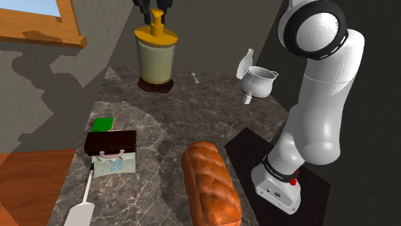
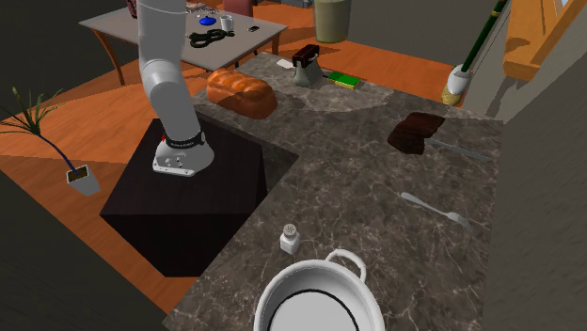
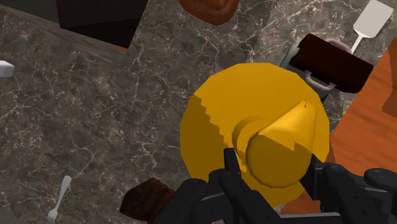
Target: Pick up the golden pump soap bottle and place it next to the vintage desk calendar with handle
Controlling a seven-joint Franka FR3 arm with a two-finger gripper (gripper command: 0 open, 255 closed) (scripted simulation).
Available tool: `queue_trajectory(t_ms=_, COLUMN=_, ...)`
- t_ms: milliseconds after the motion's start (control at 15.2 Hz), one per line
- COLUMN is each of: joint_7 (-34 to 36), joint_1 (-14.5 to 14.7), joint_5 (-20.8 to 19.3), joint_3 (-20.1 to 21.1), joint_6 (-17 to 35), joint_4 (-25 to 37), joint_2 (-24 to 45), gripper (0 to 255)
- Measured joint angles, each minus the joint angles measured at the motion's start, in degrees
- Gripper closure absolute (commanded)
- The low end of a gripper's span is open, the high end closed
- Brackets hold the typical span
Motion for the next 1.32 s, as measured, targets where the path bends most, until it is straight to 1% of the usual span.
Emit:
queue_trajectory(t_ms=66, joint_7=1.34, joint_1=0.96, joint_5=-0.02, joint_3=0.41, joint_6=-1.11, joint_4=3.16, joint_2=2.05, gripper=255)
queue_trajectory(t_ms=132, joint_7=2.74, joint_1=2.06, joint_5=-0.14, joint_3=0.8, joint_6=-3.71, joint_4=10.31, joint_2=6.43, gripper=255)
queue_trajectory(t_ms=198, joint_7=3.76, joint_1=2.85, joint_5=-0.12, joint_3=1.05, joint_6=-3.89, joint_4=11.1, joint_2=7.27, gripper=255)
queue_trajectory(t_ms=264, joint_7=4.13, joint_1=3.12, joint_5=-0.09, joint_3=1.14, joint_6=-3.0, joint_4=9.74, joint_2=6.78, gripper=255)
queue_trajectory(t_ms=528, joint_7=4.51, joint_1=3.29, joint_5=0.04, joint_3=1.24, joint_6=3.45, joint_4=-1.59, joint_2=1.84, gripper=255)
queue_trajectory(t_ms=660, joint_7=4.37, joint_1=3.17, joint_5=0.08, joint_3=1.21, joint_6=6.2, joint_4=-6.31, joint_2=-0.14, gripper=255)
queue_trajectory(t_ms=924, joint_7=4.24, joint_1=3.07, joint_5=0.14, joint_3=1.18, joint_6=10.72, joint_4=-13.18, joint_2=-2.49, gripper=255)
queue_trajectory(t_ms=1320, joint_7=4.2, joint_1=3.06, joint_5=0.19, joint_3=1.19, joint_6=16.61, joint_4=-21.37, joint_2=-4.81, gripper=255)
